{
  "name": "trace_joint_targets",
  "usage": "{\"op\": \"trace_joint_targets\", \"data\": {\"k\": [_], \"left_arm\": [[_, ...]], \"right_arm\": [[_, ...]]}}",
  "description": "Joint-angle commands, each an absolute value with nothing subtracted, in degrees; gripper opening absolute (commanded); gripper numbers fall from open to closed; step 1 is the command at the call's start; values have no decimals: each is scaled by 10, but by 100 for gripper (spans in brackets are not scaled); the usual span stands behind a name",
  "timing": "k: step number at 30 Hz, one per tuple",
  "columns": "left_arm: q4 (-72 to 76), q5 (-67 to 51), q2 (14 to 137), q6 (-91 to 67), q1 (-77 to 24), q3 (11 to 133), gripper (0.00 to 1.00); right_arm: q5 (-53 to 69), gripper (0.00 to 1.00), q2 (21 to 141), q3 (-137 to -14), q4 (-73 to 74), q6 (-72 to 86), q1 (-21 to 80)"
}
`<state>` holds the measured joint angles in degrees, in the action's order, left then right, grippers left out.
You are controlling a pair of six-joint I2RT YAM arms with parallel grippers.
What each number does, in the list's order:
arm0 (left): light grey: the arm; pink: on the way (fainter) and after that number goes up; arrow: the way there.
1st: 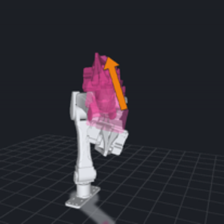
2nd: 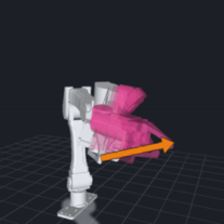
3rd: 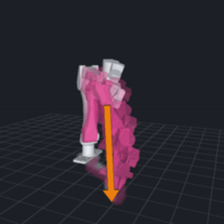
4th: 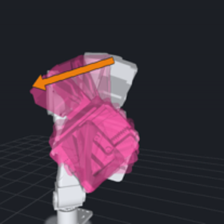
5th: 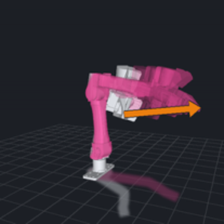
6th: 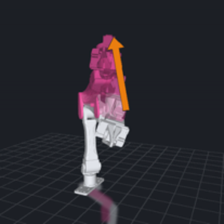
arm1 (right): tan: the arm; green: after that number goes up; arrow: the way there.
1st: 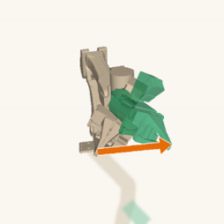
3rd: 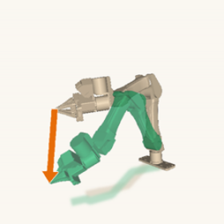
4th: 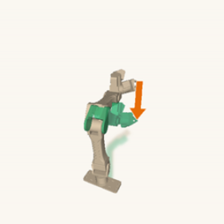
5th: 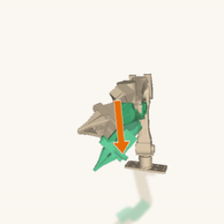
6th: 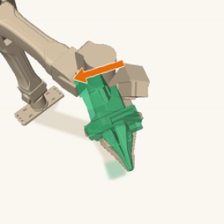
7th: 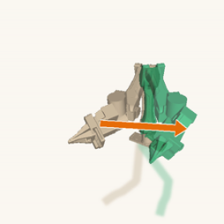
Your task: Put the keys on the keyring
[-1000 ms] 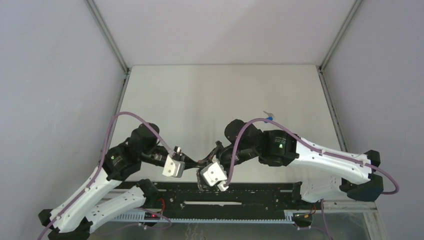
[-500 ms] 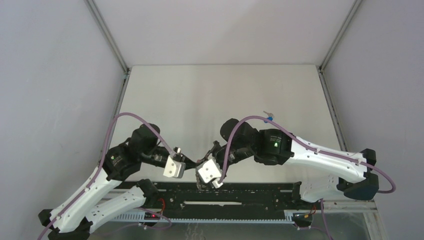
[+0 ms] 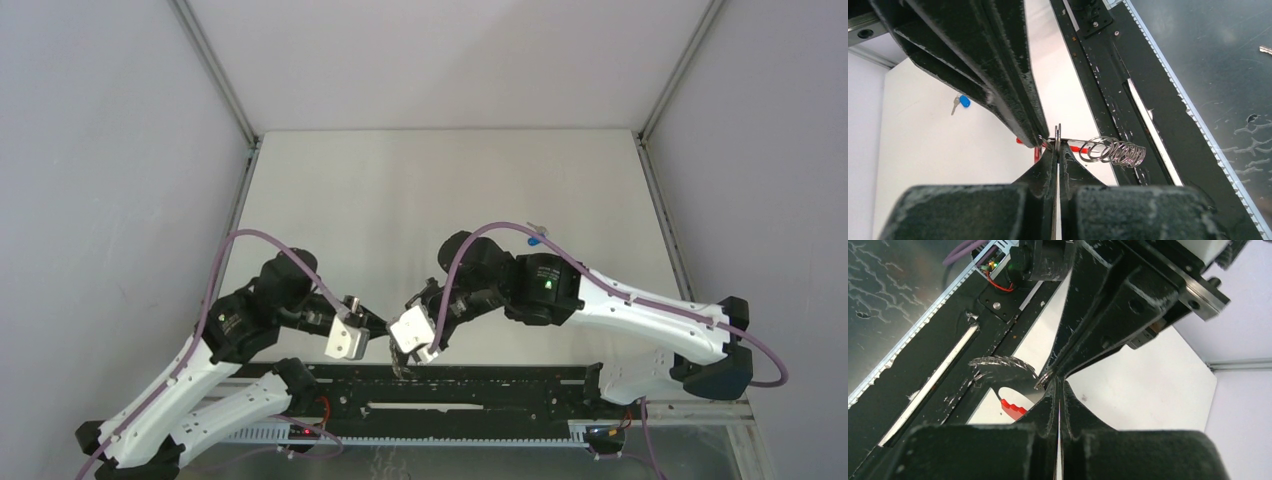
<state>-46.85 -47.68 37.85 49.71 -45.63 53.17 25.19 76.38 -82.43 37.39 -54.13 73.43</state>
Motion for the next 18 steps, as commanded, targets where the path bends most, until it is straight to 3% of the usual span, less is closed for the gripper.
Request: {"op": "trace_joint_targets", "data": {"k": [1,18], "left_arm": [[-433,-491,371,519,-460,547,0],[-427,-502,372,492,-460,557,0]], "right_arm": [[263,0,732,-818,337,-505,713],[290,0,691,-776,358,-542,702]]}}
